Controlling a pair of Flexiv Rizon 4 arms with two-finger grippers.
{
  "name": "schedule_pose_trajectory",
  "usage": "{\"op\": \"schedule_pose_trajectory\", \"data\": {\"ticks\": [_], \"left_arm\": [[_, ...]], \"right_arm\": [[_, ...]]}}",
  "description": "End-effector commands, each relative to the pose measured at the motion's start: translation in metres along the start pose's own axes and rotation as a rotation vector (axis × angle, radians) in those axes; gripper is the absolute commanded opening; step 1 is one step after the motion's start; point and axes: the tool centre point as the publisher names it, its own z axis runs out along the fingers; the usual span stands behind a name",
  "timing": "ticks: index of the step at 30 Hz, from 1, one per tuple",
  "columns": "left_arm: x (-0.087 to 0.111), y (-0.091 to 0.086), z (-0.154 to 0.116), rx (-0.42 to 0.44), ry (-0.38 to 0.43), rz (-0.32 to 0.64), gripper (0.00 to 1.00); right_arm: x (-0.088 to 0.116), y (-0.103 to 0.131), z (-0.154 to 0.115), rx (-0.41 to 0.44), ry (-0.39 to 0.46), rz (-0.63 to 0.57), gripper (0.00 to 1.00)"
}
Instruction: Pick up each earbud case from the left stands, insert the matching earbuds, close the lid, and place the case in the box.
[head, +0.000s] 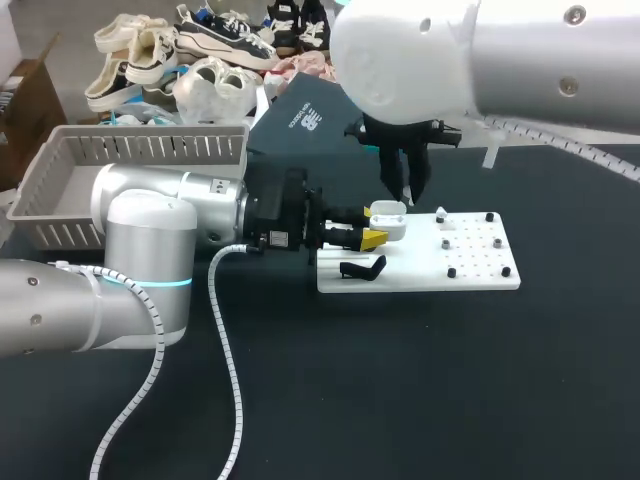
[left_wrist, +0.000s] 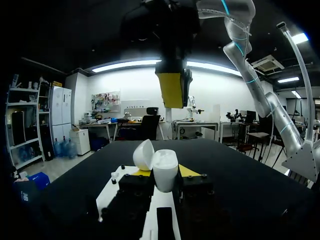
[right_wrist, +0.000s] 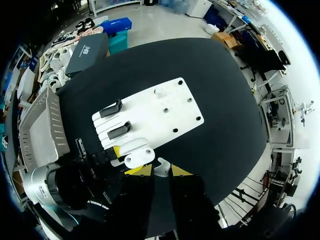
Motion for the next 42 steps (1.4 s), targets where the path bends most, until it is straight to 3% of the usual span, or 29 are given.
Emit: {"op": "schedule_pose_trajectory", "data": {"ticks": [1,42], "left_arm": [[0.0,0.0,0.0,0.0,-0.001,0.0,0.0],[0.0,0.0,0.0,0.0,-0.001,0.0,0.0]], "right_arm": [[0.004,-0.006,0.004,-0.025,-0.032,0.008,0.0],[0.002,0.019,0.025,0.003,-0.047,-0.026,0.0]]}}
